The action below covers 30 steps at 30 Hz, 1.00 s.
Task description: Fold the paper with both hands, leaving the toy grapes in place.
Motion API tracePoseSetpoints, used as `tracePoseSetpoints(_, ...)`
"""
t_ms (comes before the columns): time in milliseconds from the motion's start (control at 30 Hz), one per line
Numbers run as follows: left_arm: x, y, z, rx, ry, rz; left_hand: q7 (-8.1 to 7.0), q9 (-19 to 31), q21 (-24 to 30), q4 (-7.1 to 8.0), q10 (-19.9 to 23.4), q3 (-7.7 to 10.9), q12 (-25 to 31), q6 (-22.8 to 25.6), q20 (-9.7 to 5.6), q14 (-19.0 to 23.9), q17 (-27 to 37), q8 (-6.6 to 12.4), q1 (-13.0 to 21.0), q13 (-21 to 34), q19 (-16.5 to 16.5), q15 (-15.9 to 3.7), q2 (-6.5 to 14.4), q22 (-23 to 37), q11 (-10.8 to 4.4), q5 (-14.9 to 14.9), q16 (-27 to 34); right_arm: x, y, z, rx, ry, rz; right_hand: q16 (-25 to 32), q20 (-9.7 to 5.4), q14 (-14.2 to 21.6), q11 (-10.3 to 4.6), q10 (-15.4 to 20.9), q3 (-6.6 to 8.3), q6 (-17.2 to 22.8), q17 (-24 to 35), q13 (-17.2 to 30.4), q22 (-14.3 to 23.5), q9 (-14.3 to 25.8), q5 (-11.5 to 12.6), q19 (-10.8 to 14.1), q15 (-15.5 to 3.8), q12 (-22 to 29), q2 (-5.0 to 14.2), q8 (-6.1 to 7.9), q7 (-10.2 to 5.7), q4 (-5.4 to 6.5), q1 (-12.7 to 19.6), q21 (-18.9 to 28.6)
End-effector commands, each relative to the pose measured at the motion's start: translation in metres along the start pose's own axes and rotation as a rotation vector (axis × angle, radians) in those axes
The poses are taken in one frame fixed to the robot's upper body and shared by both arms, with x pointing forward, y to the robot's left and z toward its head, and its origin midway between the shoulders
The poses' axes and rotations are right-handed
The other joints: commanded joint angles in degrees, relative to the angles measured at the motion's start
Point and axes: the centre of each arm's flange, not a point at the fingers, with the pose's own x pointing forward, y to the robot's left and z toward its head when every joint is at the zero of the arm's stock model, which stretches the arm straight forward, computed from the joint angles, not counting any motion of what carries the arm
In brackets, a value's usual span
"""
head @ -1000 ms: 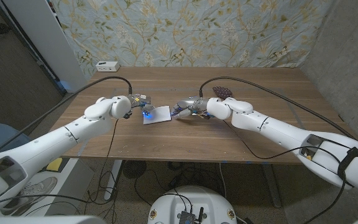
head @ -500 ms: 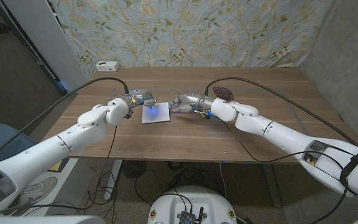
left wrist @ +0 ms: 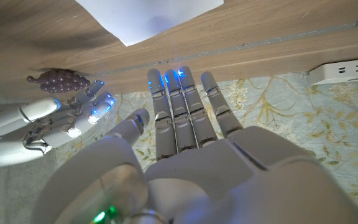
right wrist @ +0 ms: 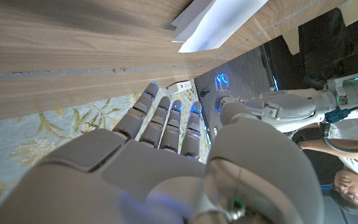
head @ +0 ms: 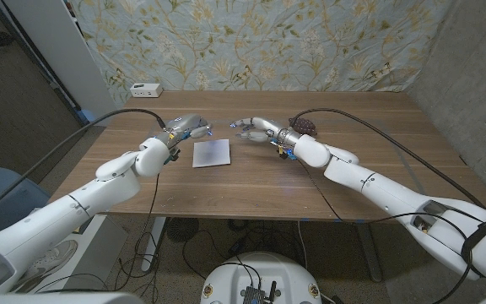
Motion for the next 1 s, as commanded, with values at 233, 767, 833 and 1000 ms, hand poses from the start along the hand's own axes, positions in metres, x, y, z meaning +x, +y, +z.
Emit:
tracePoseSetpoints(233,-0.016,0.002,-0.024,-0.282,-0.007,0.076,-7.47,-8.81,-4.68,-4.51,-19.76,-2.41,-10.31,-22.73,-0.79,-16.75,-9.54,-11.78,-3.72,-6.76,-6.63,0.48,-2.54,-0.62,-1.25,0.11,-11.91,-0.017,-0.013,-0.023,0.234,0.010,-0.113,-2.51,1.07,-5.49,0.37,-9.45,-5.10,-9.83,-0.56,0.06,0.11,0.01,-0.30,-3.12,0.78,-0.77,-2.09,-0.38,0.08,1.13,-6.55,-0.63)
tracePoseSetpoints(767,-0.012,-0.005,-0.038,-0.538,-0.051,0.111,-15.86,-17.21,-12.18,-1.70,-35.00,-10.22,-10.38,-35.66,-3.78,-32.08,-14.78,-11.49,-11.36,-17.23,-14.42,-1.44,-2.04,-0.85,-5.55,-1.09,-12.03,-0.030,-0.017,-0.037,0.427,0.004,-0.218,-2.75,1.56,-7.24,0.99,-11.99,-8.49,-13.01,-0.85,-0.09,0.07,0.10,0.07,-4.93,1.50,-0.04,-2.50,0.36,0.14,4.19,-13.38,-0.70)
tracePoseSetpoints(833,-0.011,-0.005,-0.039,-0.565,-0.055,0.119,-15.88,-17.34,-12.55,-0.88,-35.26,-10.93,-10.30,-37.11,-4.07,-32.51,-14.86,-11.76,-12.56,-17.75,-14.55,-1.76,-2.25,-0.83,-5.64,-0.97,-11.99,-0.031,-0.016,-0.038,0.439,0.007,-0.228,-2.72,1.60,-7.21,1.11,-11.91,-8.86,-12.97,-0.88,-0.11,0.07,0.11,0.15,-4.90,1.53,0.05,-2.60,0.45,0.30,4.59,-14.16,-0.65)
tracePoseSetpoints(1000,-0.011,-0.006,-0.042,-0.612,-0.064,0.147,-12.93,-17.60,-13.63,0.65,-36.59,-12.26,-10.31,-40.30,-5.32,-34.26,-15.21,-11.84,-14.82,-18.86,-14.91,-3.20,-2.73,-0.86,-6.48,-0.48,-12.16,-0.034,-0.016,-0.040,0.468,0.014,-0.257,-2.72,0.55,-7.30,1.52,-11.66,-10.04,-12.94,-1.01,-0.17,0.06,0.11,0.39,-4.70,1.66,0.27,-3.02,0.62,0.39,5.78,-16.56,-0.48)
